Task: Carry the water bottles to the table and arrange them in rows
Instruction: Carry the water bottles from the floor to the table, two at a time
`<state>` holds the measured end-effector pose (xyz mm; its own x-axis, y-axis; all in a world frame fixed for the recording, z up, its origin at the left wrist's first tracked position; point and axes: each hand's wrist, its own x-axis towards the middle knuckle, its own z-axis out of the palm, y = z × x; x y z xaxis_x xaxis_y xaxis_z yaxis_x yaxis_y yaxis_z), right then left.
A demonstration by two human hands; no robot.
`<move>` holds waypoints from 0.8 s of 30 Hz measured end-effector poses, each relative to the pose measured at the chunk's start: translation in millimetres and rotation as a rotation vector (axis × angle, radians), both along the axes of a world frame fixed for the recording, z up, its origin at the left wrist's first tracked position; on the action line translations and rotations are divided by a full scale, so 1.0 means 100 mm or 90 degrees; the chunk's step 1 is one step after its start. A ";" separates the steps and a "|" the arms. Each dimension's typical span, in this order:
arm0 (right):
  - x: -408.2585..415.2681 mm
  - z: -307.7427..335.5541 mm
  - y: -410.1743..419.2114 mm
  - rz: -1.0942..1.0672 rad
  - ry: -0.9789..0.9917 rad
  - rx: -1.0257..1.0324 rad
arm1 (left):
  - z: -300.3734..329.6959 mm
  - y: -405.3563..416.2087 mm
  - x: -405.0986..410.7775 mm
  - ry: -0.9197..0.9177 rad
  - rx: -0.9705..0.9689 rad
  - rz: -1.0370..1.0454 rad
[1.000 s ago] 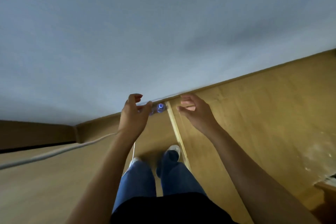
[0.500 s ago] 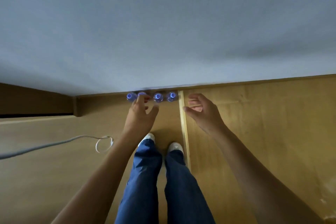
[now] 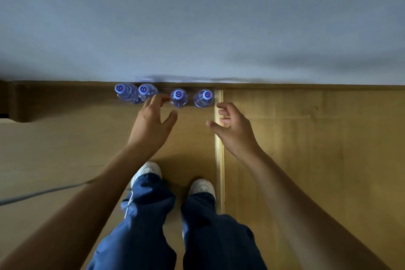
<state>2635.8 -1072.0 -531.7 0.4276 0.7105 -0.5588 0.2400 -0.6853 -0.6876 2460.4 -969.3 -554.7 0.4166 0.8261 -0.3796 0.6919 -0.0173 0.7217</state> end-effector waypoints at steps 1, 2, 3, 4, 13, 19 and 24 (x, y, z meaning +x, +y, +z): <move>0.02 -0.22 0.00 -0.005 -0.004 -0.001 | -0.21 0.02 0.03 -0.007 0.010 -0.003; 0.06 -0.43 0.02 -0.012 -0.009 0.000 | -0.42 0.05 0.06 -0.015 0.022 -0.006; 0.10 -0.65 0.05 -0.017 -0.015 0.003 | -0.62 0.08 0.10 -0.019 0.034 -0.010; 0.14 -0.85 0.09 -0.021 -0.021 0.005 | -0.81 0.11 0.13 -0.020 0.047 -0.018; 0.45 -2.32 0.42 -0.004 -0.039 0.044 | -2.23 0.36 0.37 -0.021 0.088 -0.103; 0.58 -2.80 0.56 0.030 -0.032 0.080 | -2.66 0.53 0.41 -0.129 0.067 -0.070; 0.58 -2.90 0.60 0.035 -0.018 0.104 | -2.75 0.57 0.44 -0.157 0.019 -0.093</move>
<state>2694.1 -1012.1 -821.4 0.3999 0.8133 -0.4227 0.2952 -0.5509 -0.7806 2504.1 -912.3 -830.0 0.6086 0.7601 -0.2279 0.4842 -0.1281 0.8655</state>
